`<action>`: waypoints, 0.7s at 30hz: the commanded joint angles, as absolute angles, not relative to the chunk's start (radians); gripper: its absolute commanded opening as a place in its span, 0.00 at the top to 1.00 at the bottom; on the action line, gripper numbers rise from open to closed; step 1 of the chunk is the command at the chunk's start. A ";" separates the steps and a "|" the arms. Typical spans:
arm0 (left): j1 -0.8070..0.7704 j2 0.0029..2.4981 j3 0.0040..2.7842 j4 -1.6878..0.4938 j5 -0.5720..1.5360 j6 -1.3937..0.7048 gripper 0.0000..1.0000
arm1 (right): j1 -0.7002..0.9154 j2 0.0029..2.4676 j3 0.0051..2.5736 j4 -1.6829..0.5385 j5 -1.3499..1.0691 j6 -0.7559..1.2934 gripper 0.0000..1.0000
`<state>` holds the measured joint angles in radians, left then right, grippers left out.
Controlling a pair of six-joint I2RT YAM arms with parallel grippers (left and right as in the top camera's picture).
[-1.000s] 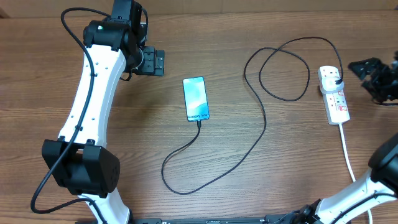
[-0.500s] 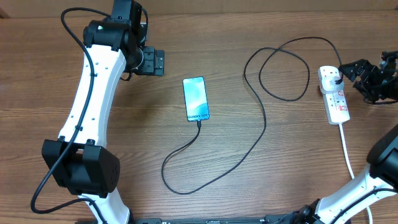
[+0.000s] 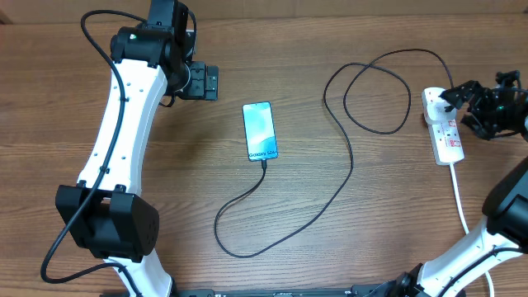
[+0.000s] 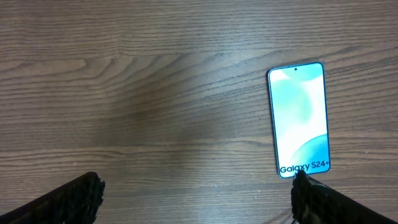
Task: Plug charger to phone and switch on socket
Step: 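Move the right gripper over the white power strip beside the plug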
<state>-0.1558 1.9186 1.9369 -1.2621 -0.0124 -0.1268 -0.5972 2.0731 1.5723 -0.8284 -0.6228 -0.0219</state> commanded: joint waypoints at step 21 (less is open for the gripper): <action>-0.157 1.926 1.938 -1.256 -0.018 -0.112 0.00 | -0.562 2.081 1.570 -0.840 -0.505 -0.001 0.03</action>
<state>-0.1558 1.9186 1.9369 -1.2606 -0.0124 -0.1268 -0.5751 2.0731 1.5723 -0.8402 -0.5159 0.0010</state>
